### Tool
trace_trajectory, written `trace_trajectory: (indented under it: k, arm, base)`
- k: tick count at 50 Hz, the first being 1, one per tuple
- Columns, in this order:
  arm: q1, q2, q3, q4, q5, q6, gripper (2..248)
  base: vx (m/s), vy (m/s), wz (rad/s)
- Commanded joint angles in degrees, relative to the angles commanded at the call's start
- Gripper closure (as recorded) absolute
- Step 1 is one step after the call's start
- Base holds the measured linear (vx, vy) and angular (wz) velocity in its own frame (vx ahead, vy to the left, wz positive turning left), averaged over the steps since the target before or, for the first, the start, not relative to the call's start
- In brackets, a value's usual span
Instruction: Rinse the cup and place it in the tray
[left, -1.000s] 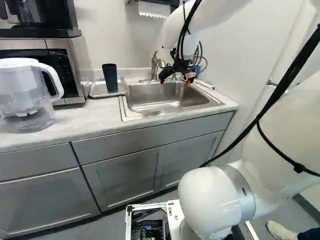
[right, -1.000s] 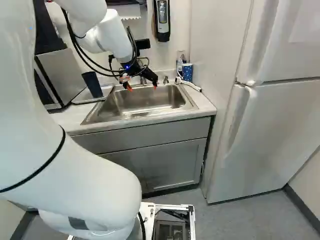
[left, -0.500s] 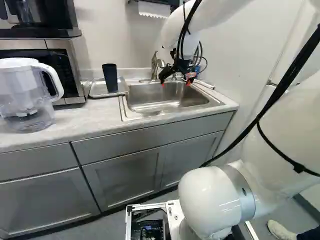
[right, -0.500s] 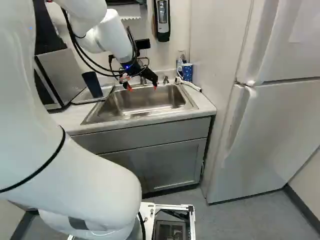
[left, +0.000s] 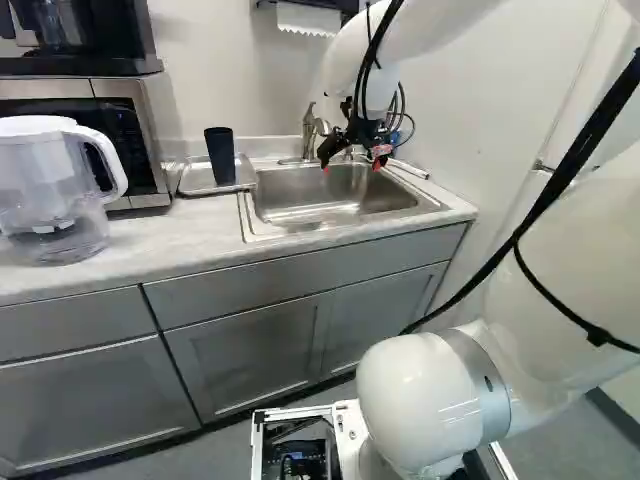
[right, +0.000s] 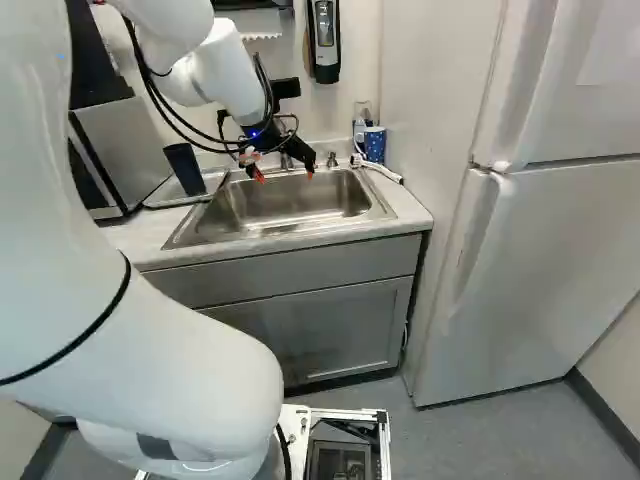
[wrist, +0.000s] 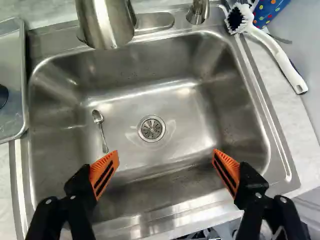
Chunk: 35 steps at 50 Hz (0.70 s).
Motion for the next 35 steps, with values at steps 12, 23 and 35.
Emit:
trace_trajectory:
  k: [12,23,35]
  arm:
    - [0.00,0.00,0.00,0.00,0.00,0.00,3]
    - [0.00,0.00,0.00,0.00,0.00,0.00,3]
    - [0.00,0.00,0.00,0.00,0.00,0.00,3]
  base:
    - [0.000,0.000,0.000]
    - [-0.020,-0.001,0.001]
    - [-0.057,-0.001,0.006]
